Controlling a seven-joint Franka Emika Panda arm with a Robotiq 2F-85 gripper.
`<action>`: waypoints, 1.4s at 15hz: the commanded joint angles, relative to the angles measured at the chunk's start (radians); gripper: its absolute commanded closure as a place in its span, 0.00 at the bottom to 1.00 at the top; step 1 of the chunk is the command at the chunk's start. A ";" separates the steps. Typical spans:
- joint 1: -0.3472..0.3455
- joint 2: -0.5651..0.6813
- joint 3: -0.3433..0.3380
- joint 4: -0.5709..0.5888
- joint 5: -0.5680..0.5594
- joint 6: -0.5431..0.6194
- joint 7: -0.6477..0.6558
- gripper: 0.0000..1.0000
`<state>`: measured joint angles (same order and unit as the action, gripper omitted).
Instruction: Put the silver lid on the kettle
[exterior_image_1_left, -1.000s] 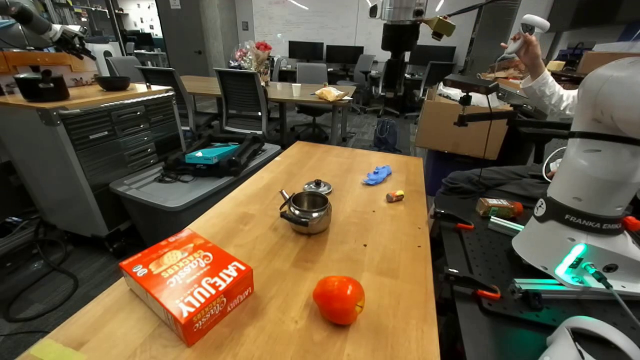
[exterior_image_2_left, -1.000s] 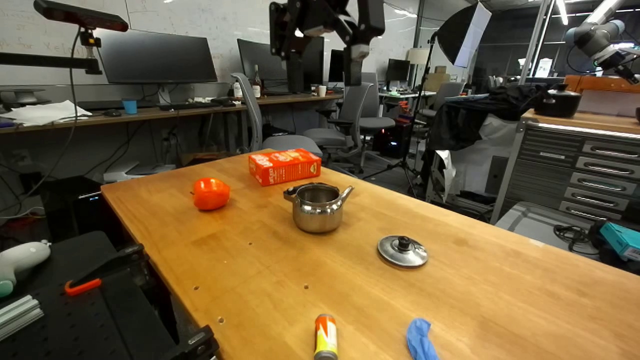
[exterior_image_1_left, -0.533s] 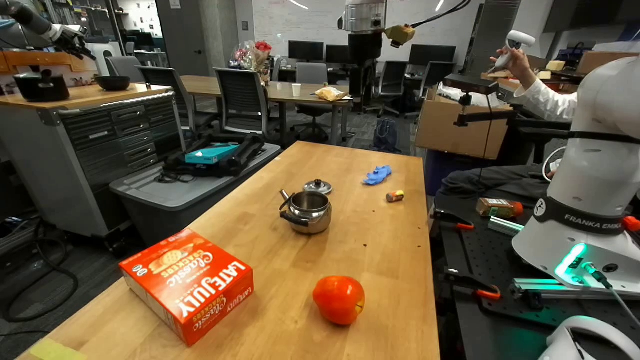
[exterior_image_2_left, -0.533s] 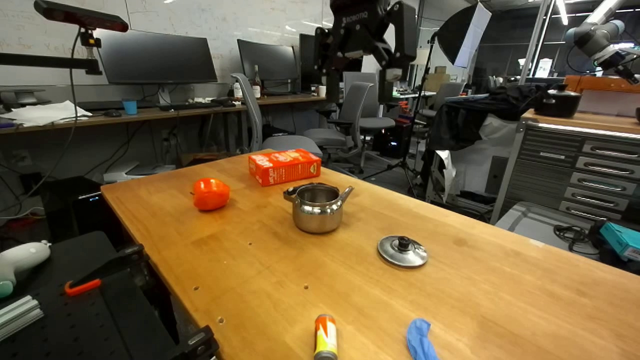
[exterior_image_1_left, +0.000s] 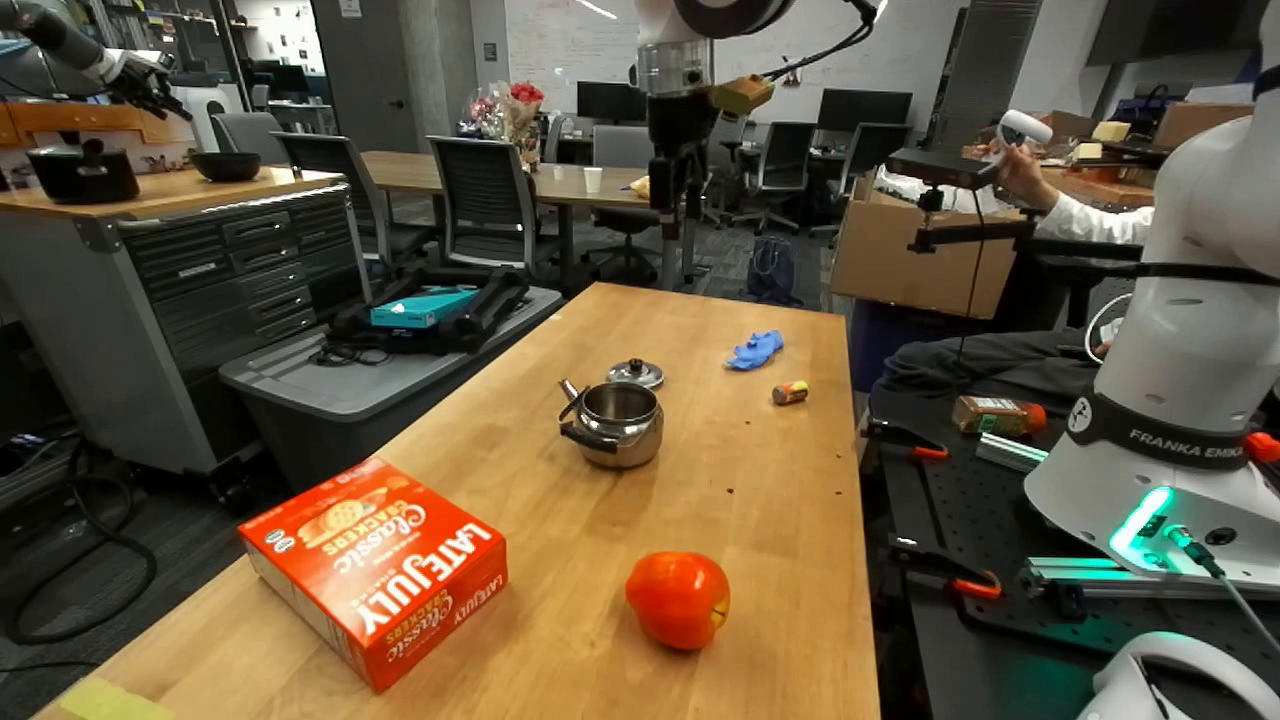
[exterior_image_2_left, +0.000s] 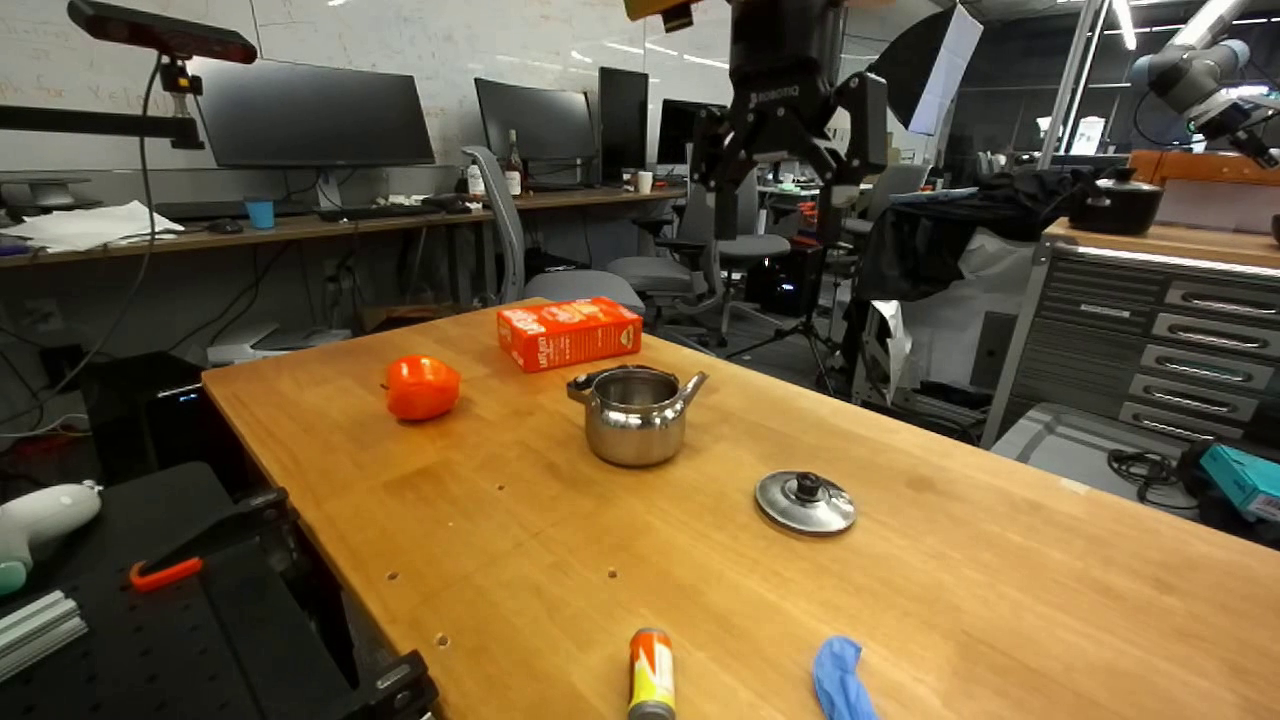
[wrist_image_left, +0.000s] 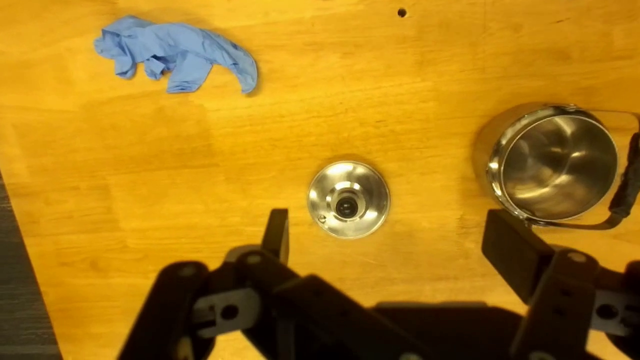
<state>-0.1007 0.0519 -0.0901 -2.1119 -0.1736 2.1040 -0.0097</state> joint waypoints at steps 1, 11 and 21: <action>-0.008 0.114 -0.010 0.102 0.022 -0.004 -0.039 0.00; -0.066 0.285 -0.007 0.174 0.047 0.058 -0.244 0.00; -0.085 0.437 0.013 0.303 0.140 0.019 -0.275 0.00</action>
<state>-0.1589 0.4270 -0.0973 -1.8970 -0.0920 2.1544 -0.2681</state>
